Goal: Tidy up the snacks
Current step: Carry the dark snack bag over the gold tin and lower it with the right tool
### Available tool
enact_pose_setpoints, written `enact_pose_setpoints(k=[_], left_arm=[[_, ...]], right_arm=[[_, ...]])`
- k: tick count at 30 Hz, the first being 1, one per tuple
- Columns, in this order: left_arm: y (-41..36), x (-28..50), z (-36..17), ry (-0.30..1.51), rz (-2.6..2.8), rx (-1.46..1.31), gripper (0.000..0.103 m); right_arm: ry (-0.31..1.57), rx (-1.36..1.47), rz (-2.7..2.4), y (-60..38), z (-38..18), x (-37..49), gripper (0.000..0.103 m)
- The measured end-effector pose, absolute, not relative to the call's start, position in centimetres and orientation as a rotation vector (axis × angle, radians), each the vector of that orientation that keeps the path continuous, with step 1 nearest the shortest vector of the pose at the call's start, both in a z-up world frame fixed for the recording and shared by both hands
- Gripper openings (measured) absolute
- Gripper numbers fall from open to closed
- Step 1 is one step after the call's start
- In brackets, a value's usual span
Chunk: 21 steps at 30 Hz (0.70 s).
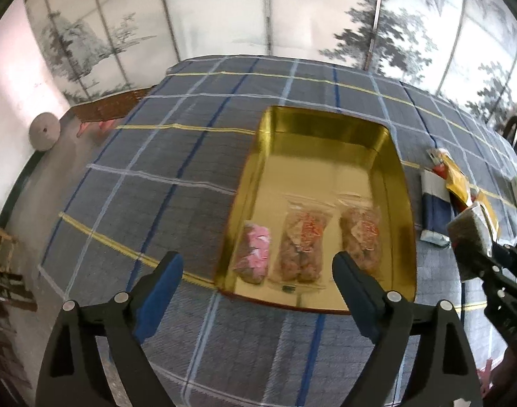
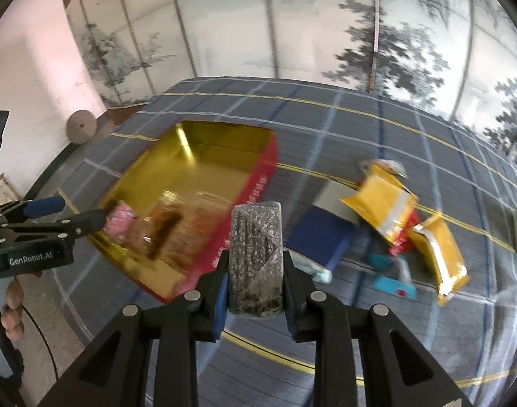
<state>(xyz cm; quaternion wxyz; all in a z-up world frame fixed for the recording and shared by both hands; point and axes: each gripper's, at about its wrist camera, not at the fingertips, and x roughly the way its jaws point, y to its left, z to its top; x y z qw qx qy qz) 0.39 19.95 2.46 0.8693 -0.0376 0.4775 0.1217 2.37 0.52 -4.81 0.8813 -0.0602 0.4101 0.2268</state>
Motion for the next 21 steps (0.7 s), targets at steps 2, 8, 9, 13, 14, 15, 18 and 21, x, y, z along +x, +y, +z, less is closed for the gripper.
enact_pose_setpoints(k=[2, 8, 9, 13, 14, 15, 18, 21], left_arm=[[20.7, 0.0, 2.7, 0.992, 0.274, -0.096, 0.09], [23.4, -1.0, 2.8, 0.988, 0.345, -0.155, 0.092], [23.9, -1.2, 2.7, 0.988, 0.357, -0.159, 0.092], [25.5, -1.8, 2.7, 0.988, 0.396, -0.189, 0.092], [25.9, -2.0, 2.6, 0.989, 0.405, -0.197, 0.092], [26.2, -2.1, 2.6, 0.989, 0.411, -0.204, 0.092], [27.2, -2.6, 2.5, 0.989, 0.433, -0.221, 0.092], [27.9, -3.1, 2.4, 0.994, 0.445, -0.222, 0.092]], right_arm=[[0.854, -0.132, 0.491, 1.6, -4.7, 2.4, 0.027], [0.857, -0.156, 0.548, 4.7, -4.9, 2.1, 0.027], [0.86, -0.159, 0.554, 5.2, -5.0, 2.2, 0.027], [0.874, -0.172, 0.567, 6.6, -5.5, 2.4, 0.027], [0.876, -0.175, 0.568, 6.8, -5.6, 2.5, 0.027], [0.879, -0.179, 0.57, 7.2, -5.8, 2.6, 0.027], [0.878, -0.194, 0.566, 8.3, -6.2, 2.8, 0.027], [0.887, -0.198, 0.563, 9.2, -6.7, 3.2, 0.027]])
